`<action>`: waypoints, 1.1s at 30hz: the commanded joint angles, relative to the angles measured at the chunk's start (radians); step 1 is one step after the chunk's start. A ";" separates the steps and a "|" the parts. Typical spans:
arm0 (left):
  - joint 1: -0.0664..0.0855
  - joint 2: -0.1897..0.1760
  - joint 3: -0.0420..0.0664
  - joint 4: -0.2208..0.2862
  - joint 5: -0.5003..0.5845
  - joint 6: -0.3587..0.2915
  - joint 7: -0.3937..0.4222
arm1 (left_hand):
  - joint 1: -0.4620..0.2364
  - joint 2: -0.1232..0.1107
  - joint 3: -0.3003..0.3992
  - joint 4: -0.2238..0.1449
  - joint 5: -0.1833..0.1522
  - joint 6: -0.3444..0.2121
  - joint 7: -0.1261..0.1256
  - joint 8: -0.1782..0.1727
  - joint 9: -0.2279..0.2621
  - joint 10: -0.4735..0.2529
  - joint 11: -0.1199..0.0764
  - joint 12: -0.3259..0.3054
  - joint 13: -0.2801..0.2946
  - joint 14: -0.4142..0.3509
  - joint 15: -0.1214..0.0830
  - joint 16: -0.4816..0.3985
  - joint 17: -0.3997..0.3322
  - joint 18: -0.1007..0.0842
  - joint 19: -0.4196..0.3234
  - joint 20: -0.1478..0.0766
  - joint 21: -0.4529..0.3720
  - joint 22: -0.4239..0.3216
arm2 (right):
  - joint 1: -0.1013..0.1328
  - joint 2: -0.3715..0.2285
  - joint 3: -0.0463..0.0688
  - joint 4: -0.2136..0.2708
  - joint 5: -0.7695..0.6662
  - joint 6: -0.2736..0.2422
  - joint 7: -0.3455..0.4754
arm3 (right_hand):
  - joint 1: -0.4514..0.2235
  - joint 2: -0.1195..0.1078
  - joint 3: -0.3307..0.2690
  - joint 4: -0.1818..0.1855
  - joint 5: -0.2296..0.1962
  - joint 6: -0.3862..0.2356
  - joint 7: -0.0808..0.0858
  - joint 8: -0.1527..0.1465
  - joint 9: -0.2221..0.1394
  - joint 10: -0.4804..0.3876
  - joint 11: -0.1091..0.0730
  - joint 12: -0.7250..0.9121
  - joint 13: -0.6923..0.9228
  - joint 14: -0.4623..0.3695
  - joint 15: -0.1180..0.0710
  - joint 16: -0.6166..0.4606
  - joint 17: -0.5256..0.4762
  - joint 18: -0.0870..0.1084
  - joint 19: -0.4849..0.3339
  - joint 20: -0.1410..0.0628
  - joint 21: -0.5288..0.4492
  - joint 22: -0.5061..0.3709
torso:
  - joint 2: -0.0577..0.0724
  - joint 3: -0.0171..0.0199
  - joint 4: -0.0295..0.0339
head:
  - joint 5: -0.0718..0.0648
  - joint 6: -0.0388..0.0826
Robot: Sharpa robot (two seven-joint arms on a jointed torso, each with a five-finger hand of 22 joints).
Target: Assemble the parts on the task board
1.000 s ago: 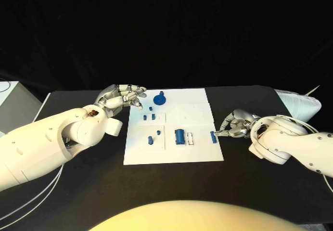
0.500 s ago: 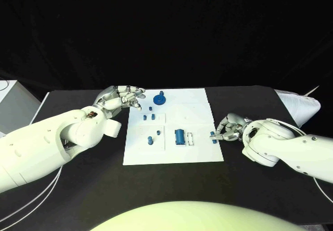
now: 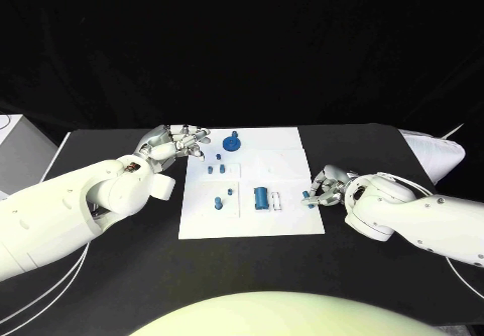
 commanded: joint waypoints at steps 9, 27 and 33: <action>0.000 -0.001 0.001 0.002 0.003 0.016 0.009 | 0.006 0.009 -0.002 0.006 -0.001 -0.005 0.000 0.005 -0.001 -0.008 -0.001 0.007 0.001 0.003 0.006 0.000 0.001 0.015 0.011 0.001 -0.009 -0.002 | -0.012 0.012 -0.006 -0.013 -0.066 0.062 -0.032 | 0.093 -0.019 0.048 -0.005 0.104 -0.002 0.008 -0.023 -0.016 0.061 0.000 -0.013 0.220 0.102 0.004 0.001 0.252 -0.010 0.064 0.003 -0.008 0.166 | 0.003 -0.0021 0.0026 | -0.004 0.002; -0.001 -0.001 0.001 0.003 0.003 0.017 0.008 | 0.009 0.012 -0.002 0.008 -0.001 -0.005 0.000 0.006 -0.002 -0.008 -0.001 0.007 0.002 0.003 0.006 0.000 0.002 0.015 0.012 0.001 -0.011 -0.004 | -0.004 -0.002 -0.003 0.072 0.020 -0.104 0.017 | 0.051 -0.032 0.300 -0.007 0.321 0.014 -0.003 -0.022 -0.013 0.072 -0.010 0.006 0.231 0.104 -0.005 0.006 0.262 -0.013 0.070 -0.005 0.006 0.179 | 0.007 -0.0059 0.0073 | -0.009 0.008; -0.001 -0.001 0.001 0.003 0.002 0.018 0.007 | 0.009 0.012 -0.002 0.008 -0.001 -0.005 0.000 0.006 -0.002 -0.008 -0.001 0.007 0.002 0.003 0.006 0.000 0.002 0.015 0.012 0.001 -0.011 -0.004 | 0.009 0.011 -0.002 0.107 0.097 -0.141 0.031 | 0.014 -0.038 0.320 -0.004 0.330 0.013 -0.004 -0.017 -0.009 0.075 -0.011 0.011 0.234 0.104 -0.006 0.006 0.263 -0.013 0.070 -0.006 0.006 0.180 | 0.009 -0.0074 0.0097 | -0.010 0.007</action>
